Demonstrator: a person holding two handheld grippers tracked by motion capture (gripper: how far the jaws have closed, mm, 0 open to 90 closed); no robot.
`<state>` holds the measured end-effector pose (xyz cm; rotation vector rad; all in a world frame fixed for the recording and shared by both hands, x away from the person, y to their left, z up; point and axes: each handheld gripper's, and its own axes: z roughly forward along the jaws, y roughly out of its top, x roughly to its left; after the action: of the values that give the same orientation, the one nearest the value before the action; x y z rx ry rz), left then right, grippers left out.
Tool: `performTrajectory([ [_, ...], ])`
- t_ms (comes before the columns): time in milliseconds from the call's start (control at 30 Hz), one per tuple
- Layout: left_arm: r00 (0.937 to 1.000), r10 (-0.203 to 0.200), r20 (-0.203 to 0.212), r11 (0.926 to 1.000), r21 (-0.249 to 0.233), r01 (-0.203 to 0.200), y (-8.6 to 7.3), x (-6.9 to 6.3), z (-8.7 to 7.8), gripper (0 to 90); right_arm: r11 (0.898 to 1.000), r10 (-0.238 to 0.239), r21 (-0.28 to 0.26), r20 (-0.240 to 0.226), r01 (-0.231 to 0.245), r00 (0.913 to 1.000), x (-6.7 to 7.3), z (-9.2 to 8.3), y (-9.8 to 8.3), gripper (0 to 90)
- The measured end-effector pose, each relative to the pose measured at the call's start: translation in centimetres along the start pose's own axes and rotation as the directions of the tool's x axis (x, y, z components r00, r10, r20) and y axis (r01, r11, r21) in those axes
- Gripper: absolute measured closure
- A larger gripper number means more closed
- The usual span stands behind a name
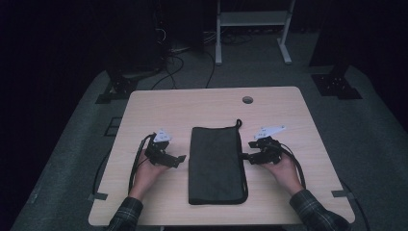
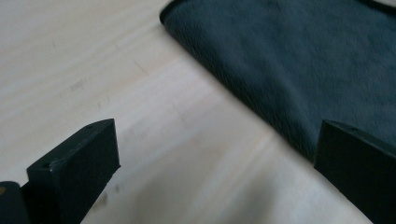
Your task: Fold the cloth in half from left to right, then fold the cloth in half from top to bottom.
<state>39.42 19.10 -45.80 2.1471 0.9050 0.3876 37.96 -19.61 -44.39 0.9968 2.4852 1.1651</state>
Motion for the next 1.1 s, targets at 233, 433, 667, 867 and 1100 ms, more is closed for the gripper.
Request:
performTrajectory([
  [233,0.9996,0.000,0.029,1.0000,-0.008,0.001,2.4,1.1,1.4,3.9,1.000,0.031,-0.003,0.041,-0.031,0.9987,-2.4,2.0,1.8,34.6],
  [433,0.9997,0.011,0.024,0.9999,-0.010,-0.011,4.3,1.9,3.3,11.7,0.998,0.067,-0.026,0.064,-0.065,0.9957,-4.4,3.5,2.6,35.2],
  [667,0.9999,-0.016,0.000,0.9998,-0.009,0.016,5.6,3.0,5.4,23.1,0.995,0.098,-0.032,0.081,-0.096,0.9919,-6.1,5.6,3.7,36.8],
  [867,0.9989,-0.027,-0.039,0.9996,0.010,0.027,5.8,3.7,7.1,25.8,0.995,0.101,-0.013,0.098,-0.100,0.9900,-6.8,7.4,4.0,38.5],
  [1100,0.9976,-0.025,-0.065,0.9975,0.065,0.029,5.9,4.4,8.3,27.9,0.996,0.093,0.004,0.086,-0.093,0.9919,-6.6,8.6,3.9,38.7],
])
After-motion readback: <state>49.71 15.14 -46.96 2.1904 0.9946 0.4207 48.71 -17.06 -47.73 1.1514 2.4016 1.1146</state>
